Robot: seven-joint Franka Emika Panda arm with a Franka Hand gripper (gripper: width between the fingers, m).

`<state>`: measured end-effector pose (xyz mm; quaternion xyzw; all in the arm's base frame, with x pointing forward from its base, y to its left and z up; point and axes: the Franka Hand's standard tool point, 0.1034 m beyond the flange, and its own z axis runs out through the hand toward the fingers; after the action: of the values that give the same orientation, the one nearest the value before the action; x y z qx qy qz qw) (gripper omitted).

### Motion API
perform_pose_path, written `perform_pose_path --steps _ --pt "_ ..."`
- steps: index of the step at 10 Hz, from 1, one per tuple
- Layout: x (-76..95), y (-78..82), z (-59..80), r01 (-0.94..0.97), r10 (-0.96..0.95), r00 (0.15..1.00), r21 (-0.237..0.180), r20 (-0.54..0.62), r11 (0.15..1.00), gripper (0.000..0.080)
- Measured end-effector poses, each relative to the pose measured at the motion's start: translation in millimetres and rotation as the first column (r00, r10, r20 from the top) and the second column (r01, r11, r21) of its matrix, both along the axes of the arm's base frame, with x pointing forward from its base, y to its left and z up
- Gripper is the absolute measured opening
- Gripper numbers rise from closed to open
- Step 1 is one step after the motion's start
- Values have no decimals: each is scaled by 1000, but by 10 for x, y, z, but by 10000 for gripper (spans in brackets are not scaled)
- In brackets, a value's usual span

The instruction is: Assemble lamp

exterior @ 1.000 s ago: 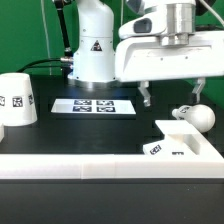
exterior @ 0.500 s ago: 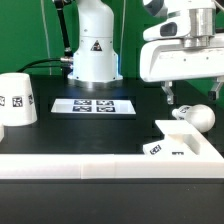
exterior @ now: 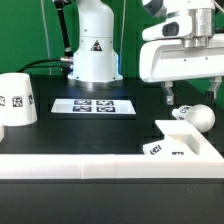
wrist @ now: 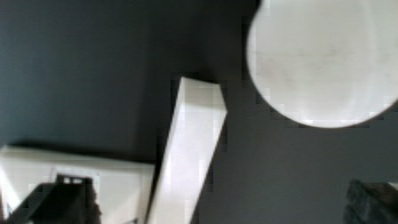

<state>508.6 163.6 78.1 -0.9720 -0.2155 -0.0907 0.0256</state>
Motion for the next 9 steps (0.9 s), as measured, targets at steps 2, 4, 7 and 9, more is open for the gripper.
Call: perform_pose_path --steps 2,4,7,9 --pt "8 -74 -13 -179 178 984 -26 -22 984 698" --pt "26 -109 -16 -146 145 989 -22 -23 989 698" --pt "-44 -21 -27 -114 113 992 -15 -48 993 698" --pt "-217 212 -35 -124 124 991 -4 -42 992 698"
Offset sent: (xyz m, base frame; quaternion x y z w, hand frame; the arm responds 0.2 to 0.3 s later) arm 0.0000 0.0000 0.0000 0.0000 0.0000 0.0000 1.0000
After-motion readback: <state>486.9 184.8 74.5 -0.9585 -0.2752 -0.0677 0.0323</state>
